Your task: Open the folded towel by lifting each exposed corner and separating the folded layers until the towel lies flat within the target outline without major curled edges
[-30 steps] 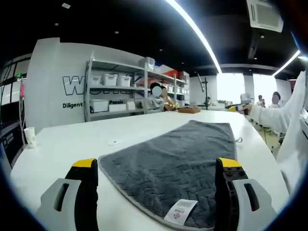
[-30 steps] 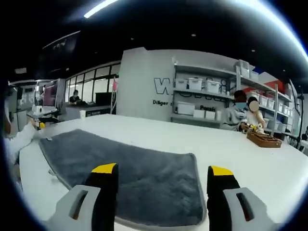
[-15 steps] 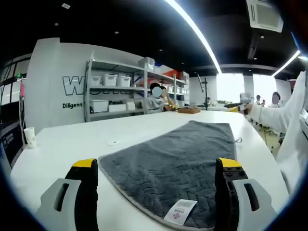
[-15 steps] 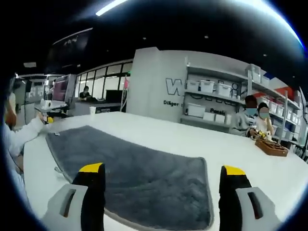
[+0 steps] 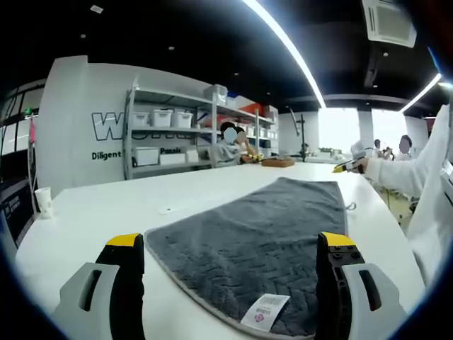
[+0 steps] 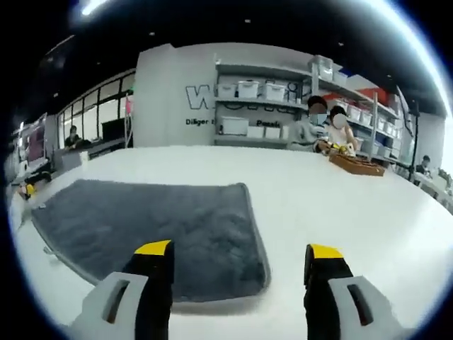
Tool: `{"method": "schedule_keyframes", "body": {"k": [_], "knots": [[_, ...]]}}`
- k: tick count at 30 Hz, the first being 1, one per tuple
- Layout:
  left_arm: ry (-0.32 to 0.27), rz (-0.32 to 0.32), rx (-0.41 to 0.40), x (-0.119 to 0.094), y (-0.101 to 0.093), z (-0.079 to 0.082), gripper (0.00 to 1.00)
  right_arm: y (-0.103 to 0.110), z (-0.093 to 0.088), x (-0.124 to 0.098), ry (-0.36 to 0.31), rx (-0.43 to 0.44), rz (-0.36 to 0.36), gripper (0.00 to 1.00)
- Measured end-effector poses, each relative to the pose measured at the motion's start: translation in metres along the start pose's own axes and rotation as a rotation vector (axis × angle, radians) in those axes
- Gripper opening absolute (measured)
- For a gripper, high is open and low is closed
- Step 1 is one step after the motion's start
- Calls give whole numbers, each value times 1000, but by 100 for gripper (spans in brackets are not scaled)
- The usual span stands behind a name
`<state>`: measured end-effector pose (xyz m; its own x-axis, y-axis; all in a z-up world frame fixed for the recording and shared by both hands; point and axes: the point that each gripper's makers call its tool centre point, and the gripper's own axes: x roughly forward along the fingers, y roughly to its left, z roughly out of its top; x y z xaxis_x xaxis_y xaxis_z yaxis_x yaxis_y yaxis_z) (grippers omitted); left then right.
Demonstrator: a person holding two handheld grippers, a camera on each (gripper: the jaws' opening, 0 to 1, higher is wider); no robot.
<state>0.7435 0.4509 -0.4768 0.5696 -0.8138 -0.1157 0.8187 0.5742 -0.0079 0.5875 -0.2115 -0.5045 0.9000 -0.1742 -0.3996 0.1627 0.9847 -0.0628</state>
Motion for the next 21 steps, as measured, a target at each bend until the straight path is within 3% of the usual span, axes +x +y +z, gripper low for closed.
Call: {"method": "schedule_keyframes", "body": {"k": [4, 10, 16, 21], "knots": [[1, 3, -1, 0, 1, 0, 100, -3, -17, 5, 69, -24, -24, 71], [2, 3, -2, 0, 0, -1, 100, -17, -29, 11, 112, 29, -32, 57], [3, 3, -1, 0, 0, -1, 100, -12, -45, 7, 169, 47, -41, 38], [3, 3, -1, 0, 0, -1, 100, -7, -52, 5, 180, 86, -25, 15]]}}
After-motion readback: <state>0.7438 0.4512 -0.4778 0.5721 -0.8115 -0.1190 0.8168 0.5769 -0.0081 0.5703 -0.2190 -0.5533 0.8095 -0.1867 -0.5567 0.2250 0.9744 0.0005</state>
